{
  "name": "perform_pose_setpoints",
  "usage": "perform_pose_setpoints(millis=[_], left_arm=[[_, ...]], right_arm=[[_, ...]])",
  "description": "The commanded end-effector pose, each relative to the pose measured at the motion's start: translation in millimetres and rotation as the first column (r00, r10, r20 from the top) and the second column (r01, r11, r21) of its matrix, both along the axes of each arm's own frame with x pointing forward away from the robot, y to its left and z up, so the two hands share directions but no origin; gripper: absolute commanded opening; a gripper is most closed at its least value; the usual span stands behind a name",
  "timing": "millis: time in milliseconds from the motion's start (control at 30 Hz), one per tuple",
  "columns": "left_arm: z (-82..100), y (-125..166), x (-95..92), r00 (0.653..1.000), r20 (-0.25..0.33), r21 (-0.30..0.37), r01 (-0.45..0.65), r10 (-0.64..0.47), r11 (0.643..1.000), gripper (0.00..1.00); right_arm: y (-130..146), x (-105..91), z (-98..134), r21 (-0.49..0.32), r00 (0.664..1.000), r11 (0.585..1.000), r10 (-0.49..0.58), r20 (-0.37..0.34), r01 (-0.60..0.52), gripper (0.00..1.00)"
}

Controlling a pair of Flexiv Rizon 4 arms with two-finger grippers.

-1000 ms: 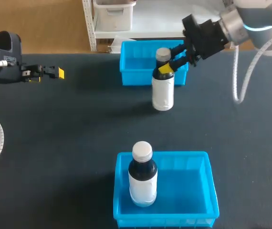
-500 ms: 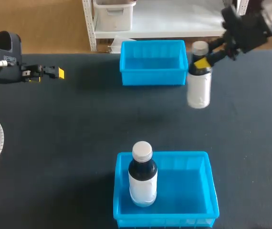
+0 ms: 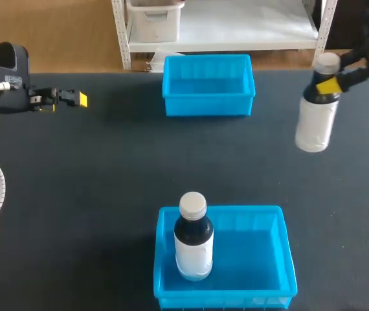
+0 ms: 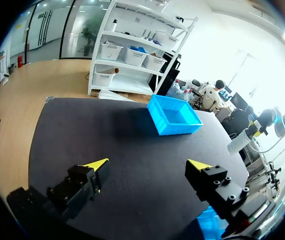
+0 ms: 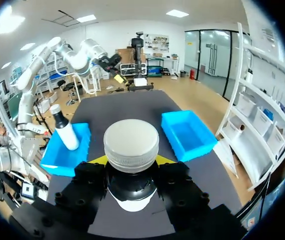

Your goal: Pick up the bottle, and place it in the far bin if it is heavy, or in the near bin if it is light.

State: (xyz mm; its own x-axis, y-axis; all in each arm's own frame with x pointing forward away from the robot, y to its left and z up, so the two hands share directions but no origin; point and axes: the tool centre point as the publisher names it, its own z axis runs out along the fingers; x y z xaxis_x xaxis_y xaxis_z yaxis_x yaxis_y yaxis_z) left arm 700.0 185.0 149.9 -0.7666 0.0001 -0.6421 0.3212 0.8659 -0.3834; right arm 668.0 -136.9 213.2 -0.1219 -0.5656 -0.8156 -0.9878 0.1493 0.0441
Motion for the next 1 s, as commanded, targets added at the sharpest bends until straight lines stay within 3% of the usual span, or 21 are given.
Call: perform_pose_setpoints(millis=[33, 300, 433, 633, 1000], left_arm=[[0.0, 0, 0.0, 1.0, 0.0, 0.0, 0.0, 0.0, 1.0, 1.0], [0.0, 0, 0.0, 1.0, 0.0, 0.0, 0.0, 0.0, 1.0, 1.0], [0.0, 0, 0.0, 1.0, 0.0, 0.0, 0.0, 0.0, 1.0, 1.0], [0.0, 0, 0.0, 1.0, 0.0, 0.0, 0.0, 0.0, 1.0, 1.0], [0.0, 0, 0.0, 1.0, 0.0, 0.0, 0.0, 0.0, 1.0, 1.0]], right_arm=[[-14, -35.6, 33, -0.012, 0.998, 0.998, 0.061, 0.03, -0.061, 0.0], [19, -71.2, 53, 0.009, 0.954, 0.954, 0.3, 0.024, -0.3, 0.0], [45, -89.9, 54, -0.002, 0.911, 0.911, 0.413, 0.024, -0.413, 0.0], [80, -114.4, 45, 0.044, 0.834, 0.832, 0.552, 0.028, -0.552, 0.0], [121, -158.5, 39, 0.136, 0.715, 0.704, 0.698, 0.052, -0.697, 0.0]])
